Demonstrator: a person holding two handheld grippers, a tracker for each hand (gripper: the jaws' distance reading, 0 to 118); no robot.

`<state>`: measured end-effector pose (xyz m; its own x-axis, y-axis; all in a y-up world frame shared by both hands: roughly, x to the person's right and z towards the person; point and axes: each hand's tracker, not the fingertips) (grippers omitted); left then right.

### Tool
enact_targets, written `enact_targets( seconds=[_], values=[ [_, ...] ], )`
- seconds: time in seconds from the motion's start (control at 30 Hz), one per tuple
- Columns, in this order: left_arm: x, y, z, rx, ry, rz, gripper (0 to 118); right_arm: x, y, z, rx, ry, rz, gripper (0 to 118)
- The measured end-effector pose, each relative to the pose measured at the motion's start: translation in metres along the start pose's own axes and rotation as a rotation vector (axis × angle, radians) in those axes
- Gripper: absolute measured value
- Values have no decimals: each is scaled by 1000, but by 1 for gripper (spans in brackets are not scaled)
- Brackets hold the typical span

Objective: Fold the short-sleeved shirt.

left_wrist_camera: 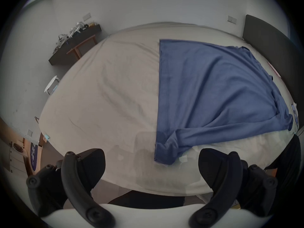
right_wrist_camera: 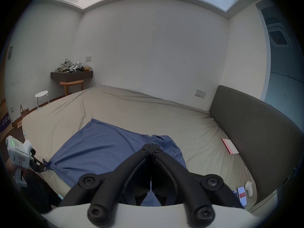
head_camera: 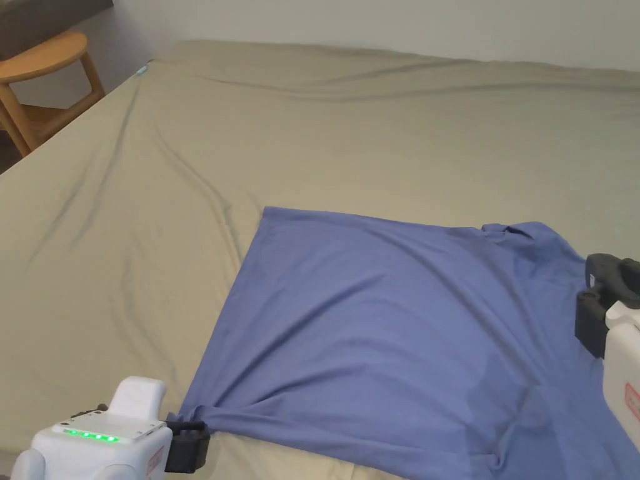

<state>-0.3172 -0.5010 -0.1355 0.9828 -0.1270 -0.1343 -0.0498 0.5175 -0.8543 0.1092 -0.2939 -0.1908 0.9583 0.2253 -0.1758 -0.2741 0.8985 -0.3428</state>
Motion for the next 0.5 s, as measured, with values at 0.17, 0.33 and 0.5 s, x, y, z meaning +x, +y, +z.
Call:
enact_targets(
  seconds=[0.17, 0.33, 0.5],
  values=[
    [13, 12, -21, -42, 25, 0, 89, 2, -1, -2, -32, 3, -11, 1],
    [28, 11, -22, -53, -75, -33, 8, 8, -4, 0, -59, -24, -11, 1],
    [30, 22, -2, 20, -51, -36, 8, 18, -13, 6, -83, -44, -36, 1]
  ],
)
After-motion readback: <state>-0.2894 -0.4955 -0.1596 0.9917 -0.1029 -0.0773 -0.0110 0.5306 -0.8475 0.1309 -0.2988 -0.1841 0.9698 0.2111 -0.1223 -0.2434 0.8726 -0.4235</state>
